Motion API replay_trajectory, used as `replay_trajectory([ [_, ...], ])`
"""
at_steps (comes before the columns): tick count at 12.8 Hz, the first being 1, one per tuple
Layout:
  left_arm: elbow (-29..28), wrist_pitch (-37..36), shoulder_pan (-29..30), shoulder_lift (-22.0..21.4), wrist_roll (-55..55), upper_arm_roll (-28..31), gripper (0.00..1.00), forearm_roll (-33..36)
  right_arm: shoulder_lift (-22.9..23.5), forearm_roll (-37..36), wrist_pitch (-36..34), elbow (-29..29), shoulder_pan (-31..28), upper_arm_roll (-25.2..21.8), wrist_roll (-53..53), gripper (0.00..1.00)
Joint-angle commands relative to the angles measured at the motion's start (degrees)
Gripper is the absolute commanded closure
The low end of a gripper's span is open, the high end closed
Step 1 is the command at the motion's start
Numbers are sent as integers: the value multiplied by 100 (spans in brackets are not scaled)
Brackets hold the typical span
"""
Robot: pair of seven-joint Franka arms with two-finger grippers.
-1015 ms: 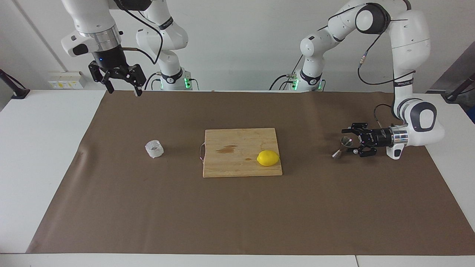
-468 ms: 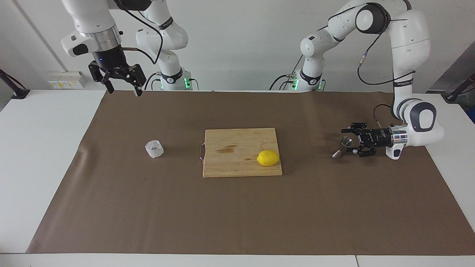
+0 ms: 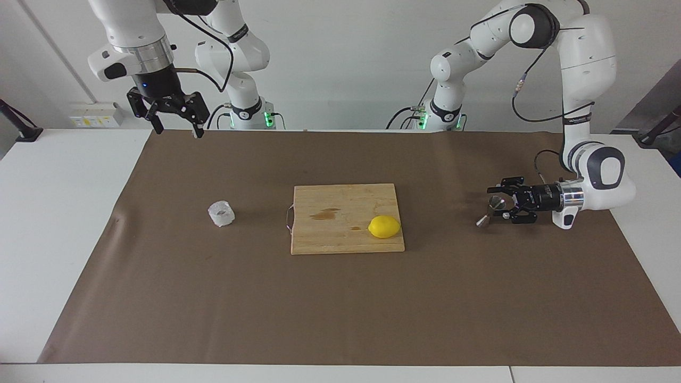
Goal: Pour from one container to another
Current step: 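Grasp the metal cup with the left gripper and carry it over the board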
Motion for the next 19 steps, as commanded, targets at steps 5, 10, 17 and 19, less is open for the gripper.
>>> replay_trajectory([
  [5, -117, 65, 151, -44, 27, -80, 36, -103, -58, 120, -74, 3, -62, 12, -34, 0],
  [10, -117, 83, 151, -44, 27, -80, 65, -112, -58, 120, -74, 3, -62, 12, -34, 0],
  [17, -29, -224, 63, -131, -122, -255, 100, -427, -58, 120, -74, 3, -62, 12, -34, 0],
  [19, -38, -260, -33, -342, -316, -405, 100, -613, -58, 120, -74, 3, -62, 12, -34, 0],
])
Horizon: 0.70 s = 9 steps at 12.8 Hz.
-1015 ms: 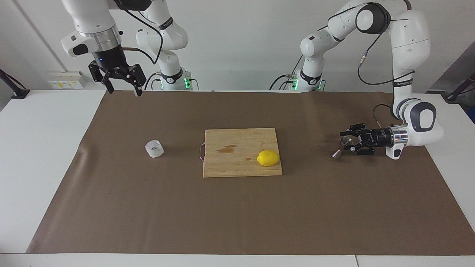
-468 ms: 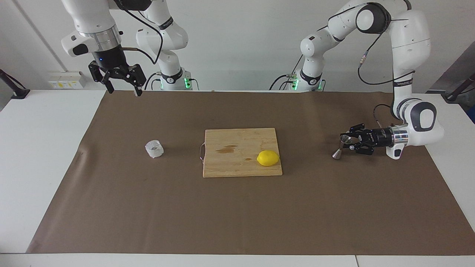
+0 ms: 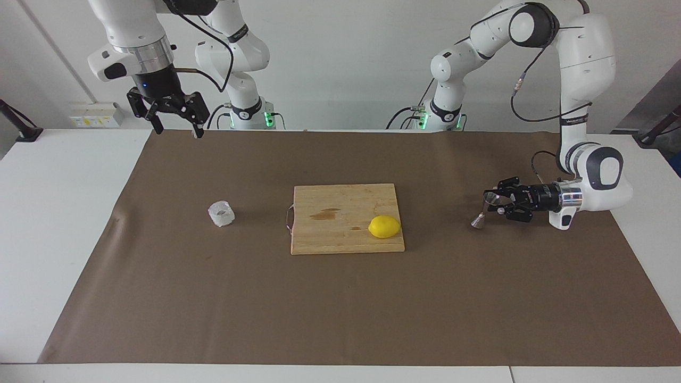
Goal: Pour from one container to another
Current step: 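Grasp the metal cup with the left gripper and carry it over the board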
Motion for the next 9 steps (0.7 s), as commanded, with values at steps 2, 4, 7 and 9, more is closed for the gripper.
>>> replay_trajectory([
  [2, -123, -129, -385, -576, -336, -84, 100, -436, -58, 120, -74, 3, -62, 12, -34, 0],
  [4, -246, 19, -850, -893, -897, -58, 100, -700, -58, 120, -74, 3, -62, 12, -34, 0],
  [7, -641, 878, -1667, -1306, -1153, -49, 100, -1541, -58, 120, -74, 3, -62, 12, -34, 0],
  [9, -861, 1511, -2247, -1509, -1330, -49, 100, -2166, -58, 120, -74, 3, -62, 12, -34, 0],
])
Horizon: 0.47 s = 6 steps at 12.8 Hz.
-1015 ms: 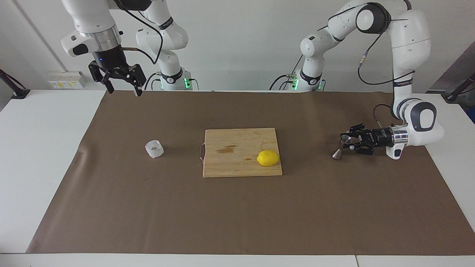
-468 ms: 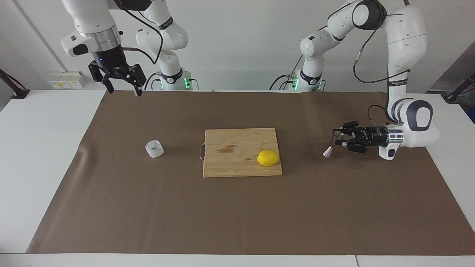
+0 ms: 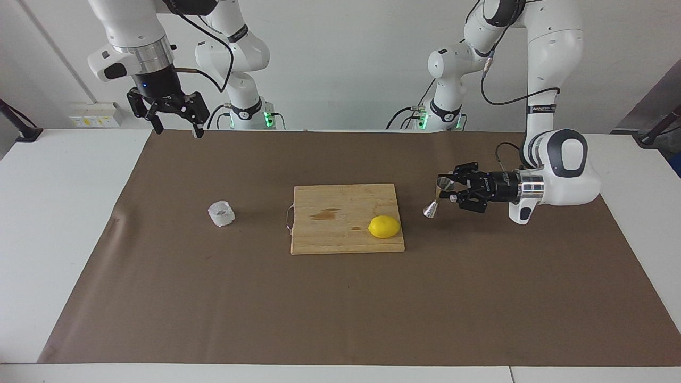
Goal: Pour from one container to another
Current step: 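Grasp the metal cup with the left gripper and carry it over the board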
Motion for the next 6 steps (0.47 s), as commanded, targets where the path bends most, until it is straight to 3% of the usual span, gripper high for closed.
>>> replay_trajectory([
  [1, -519, 926, -759, -440, -174, 121, 100, -724, -58, 120, -74, 3, -62, 12, -34, 0],
  [6, -643, 2905, -2324, -440, -218, 121, 100, -2234, -58, 120, -74, 3, -62, 12, -34, 0],
])
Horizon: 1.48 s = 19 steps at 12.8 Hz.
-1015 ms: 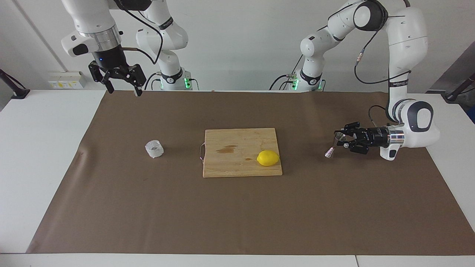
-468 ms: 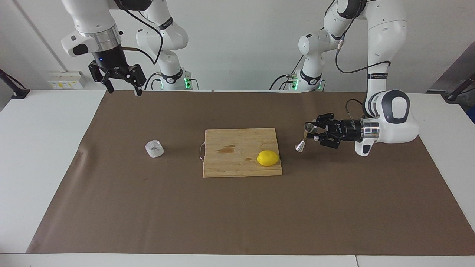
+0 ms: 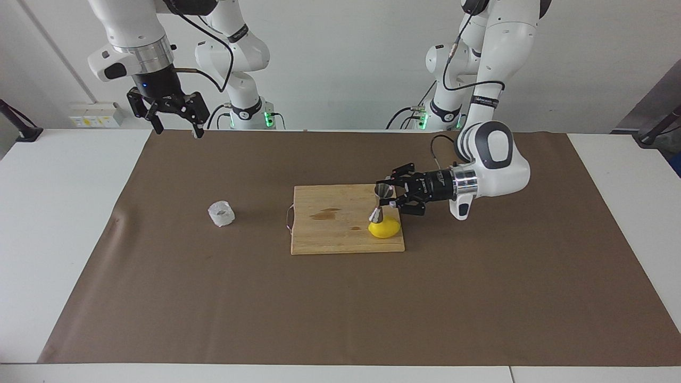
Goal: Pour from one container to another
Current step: 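Grasp the metal cup with the left gripper and carry it over the board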
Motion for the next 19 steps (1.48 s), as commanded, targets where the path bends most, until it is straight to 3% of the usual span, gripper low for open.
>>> replay_trajectory([
  [1, -290, 914, -777, -206, -76, 121, 100, -939, -58, 120, -74, 3, -62, 12, -34, 0],
  [4, -536, 1637, -1490, -197, 99, 139, 100, -2029, -58, 120, -74, 3, -62, 12, -34, 0],
  [7, -677, 1849, -1755, -136, 477, 139, 100, -2566, -58, 120, -74, 3, -62, 12, -34, 0],
  [19, -1082, 1937, -1835, -39, 1629, 148, 100, -2709, -58, 120, -74, 3, -62, 12, -34, 0],
])
